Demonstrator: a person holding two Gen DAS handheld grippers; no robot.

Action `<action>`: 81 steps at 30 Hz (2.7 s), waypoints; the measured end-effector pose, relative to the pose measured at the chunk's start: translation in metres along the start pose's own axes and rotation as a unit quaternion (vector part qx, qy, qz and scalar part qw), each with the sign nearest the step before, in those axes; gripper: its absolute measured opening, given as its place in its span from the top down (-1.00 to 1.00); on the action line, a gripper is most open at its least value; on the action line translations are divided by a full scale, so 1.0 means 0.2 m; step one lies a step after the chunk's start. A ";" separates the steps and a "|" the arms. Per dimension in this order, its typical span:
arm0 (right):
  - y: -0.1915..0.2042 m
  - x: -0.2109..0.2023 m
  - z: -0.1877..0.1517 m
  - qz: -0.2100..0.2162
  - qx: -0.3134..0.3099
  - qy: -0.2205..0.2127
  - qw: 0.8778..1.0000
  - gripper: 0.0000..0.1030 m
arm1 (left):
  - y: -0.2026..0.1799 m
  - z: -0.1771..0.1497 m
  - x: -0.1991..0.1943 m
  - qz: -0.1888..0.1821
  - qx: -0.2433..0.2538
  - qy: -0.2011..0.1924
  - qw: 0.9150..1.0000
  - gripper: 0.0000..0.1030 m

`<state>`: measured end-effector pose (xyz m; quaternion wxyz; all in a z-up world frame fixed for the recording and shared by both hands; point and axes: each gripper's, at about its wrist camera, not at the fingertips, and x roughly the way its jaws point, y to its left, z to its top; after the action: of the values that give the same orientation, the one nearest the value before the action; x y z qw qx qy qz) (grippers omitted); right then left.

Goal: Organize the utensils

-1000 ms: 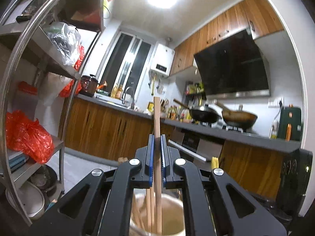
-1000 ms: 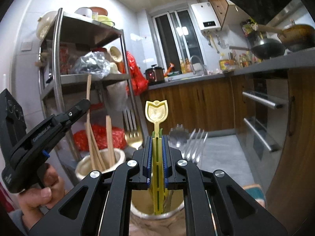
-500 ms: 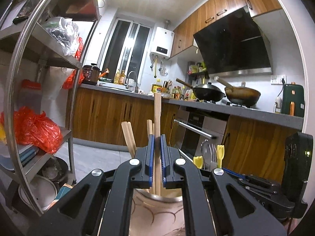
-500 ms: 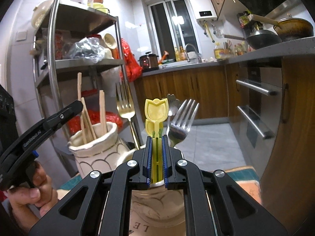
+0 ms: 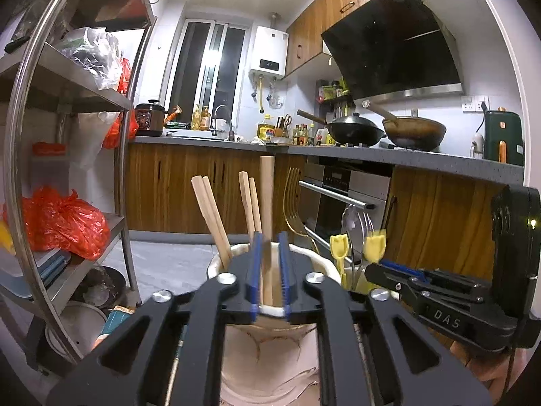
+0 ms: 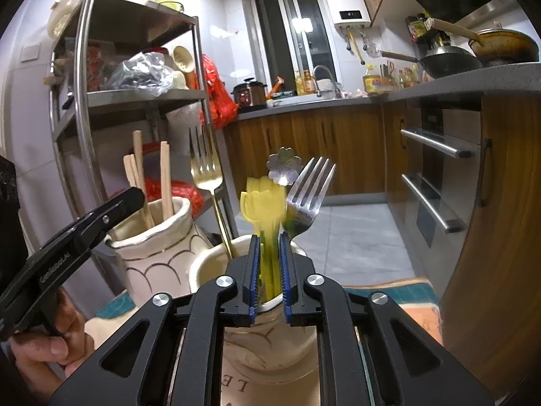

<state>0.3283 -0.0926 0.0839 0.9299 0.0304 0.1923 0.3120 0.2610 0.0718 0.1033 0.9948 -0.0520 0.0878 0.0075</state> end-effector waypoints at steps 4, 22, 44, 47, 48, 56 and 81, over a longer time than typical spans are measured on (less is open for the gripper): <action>0.00 -0.03 0.01 -0.001 -0.004 -0.009 1.000 0.54 | 0.00 0.00 -0.02 0.007 0.007 -0.001 1.000 0.38; 0.05 -0.24 -0.11 -0.005 -0.022 -0.007 1.000 -0.36 | 0.02 -0.09 -0.30 0.024 0.029 -0.004 0.999 -0.81; 0.07 -0.42 -0.25 -0.024 -0.028 -0.023 0.999 -0.85 | 0.02 -0.20 -0.40 0.053 0.007 0.020 0.998 -0.90; 0.08 -0.42 -0.25 -0.027 -0.034 -0.023 0.999 -0.86 | 0.02 -0.21 -0.41 0.056 0.012 0.020 0.998 -0.90; 0.08 -0.42 -0.25 -0.027 -0.037 -0.022 0.999 -0.86 | 0.01 -0.21 -0.41 0.056 0.013 0.020 0.998 -0.90; 0.10 -0.42 -0.26 -0.030 -0.046 -0.020 0.998 -0.87 | 0.01 -0.20 -0.42 0.059 0.012 0.020 0.998 -0.90; 0.10 -0.42 -0.26 -0.030 -0.046 -0.020 0.998 -0.88 | 0.00 -0.20 -0.43 0.060 0.014 0.018 0.998 -0.90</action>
<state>0.2366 -0.1300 0.0676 0.9430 -0.0118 0.1600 0.2917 0.1703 0.0675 0.0789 0.9914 -0.0328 0.1085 0.0648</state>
